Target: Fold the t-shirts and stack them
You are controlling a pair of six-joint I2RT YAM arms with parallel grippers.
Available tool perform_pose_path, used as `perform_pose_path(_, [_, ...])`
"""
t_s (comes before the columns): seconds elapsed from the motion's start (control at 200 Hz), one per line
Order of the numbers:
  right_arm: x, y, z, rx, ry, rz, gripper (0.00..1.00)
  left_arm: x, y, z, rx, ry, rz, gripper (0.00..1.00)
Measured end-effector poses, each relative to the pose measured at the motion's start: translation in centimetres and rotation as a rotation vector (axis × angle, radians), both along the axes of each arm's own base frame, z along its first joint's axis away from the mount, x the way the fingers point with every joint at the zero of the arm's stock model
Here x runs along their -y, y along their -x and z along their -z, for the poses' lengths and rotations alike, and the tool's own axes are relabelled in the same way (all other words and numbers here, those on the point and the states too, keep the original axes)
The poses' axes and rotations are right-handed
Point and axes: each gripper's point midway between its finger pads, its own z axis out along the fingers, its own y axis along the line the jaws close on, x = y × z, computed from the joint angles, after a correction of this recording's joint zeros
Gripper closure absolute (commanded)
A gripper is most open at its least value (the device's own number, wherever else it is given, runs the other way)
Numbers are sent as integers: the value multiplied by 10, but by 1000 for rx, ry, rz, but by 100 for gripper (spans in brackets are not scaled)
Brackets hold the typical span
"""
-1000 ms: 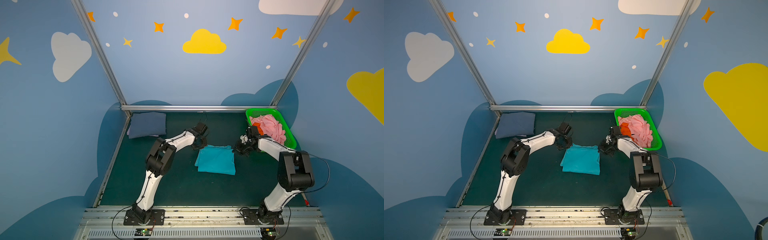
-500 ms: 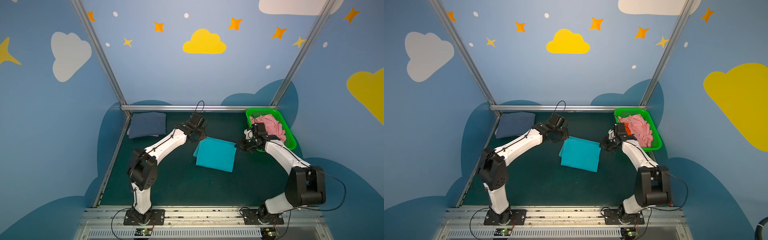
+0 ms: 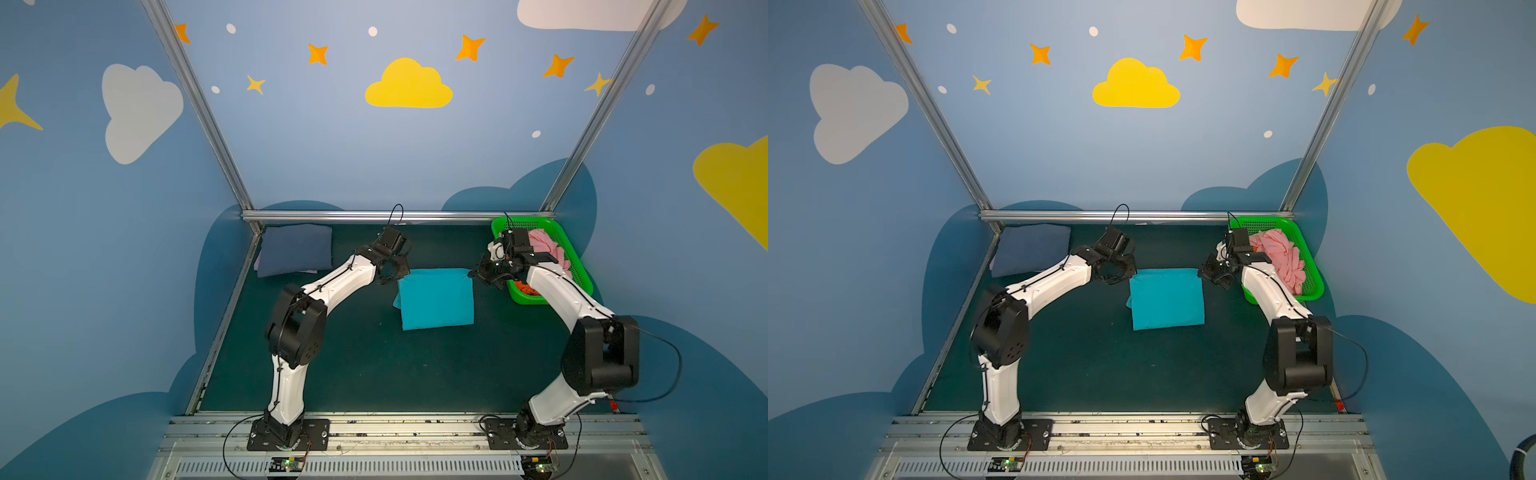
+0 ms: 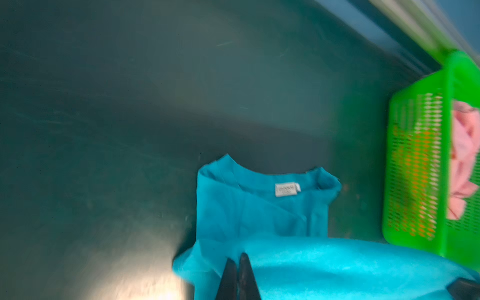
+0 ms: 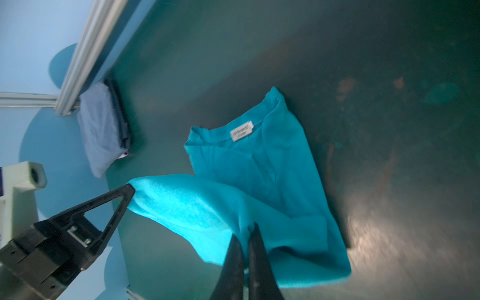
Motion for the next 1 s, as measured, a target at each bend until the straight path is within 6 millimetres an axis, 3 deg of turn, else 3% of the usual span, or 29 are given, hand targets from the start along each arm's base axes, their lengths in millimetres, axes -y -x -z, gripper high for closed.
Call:
perform_pose_path(0.135, [-1, -29, 36, -59, 28, 7, 75, -1, -25, 43, -63, 21, -26, 95])
perform_pose_path(0.17, [-1, -37, 44, -66, 38, 9, 72, -2, -30, 52, -77, 23, -35, 95])
perform_pose_path(0.225, [0, -47, 57, -80, 49, 17, 74, -6, -40, 66, -99, 33, -53, 95])
perform_pose_path(0.33, [1, -63, 74, -90, 67, 26, 94, -16, -59, 75, -113, 62, -87, 95])
perform_pose_path(0.411, [2, -69, 76, -81, 68, 36, 100, -21, -72, 67, -97, 85, -102, 95])
perform_pose_path(0.521, [1, -75, 69, -52, 63, 36, 100, -21, -85, 47, -55, 122, -103, 95])
perform_pose_path(0.676, [0, -73, 50, -3, 47, 34, 100, -2, -73, 30, -42, 135, -59, 93])
perform_pose_path(0.726, [1, -67, 41, 13, 44, 35, 100, 7, -64, 23, -38, 135, -35, 87])
perform_pose_path(0.851, [2, -52, 13, 62, 33, 38, 96, 22, -44, 1, -15, 128, 4, 55])
perform_pose_path(1.001, [5, -31, -10, 101, 28, 44, 91, 18, -21, -20, 5, 115, 6, 54])
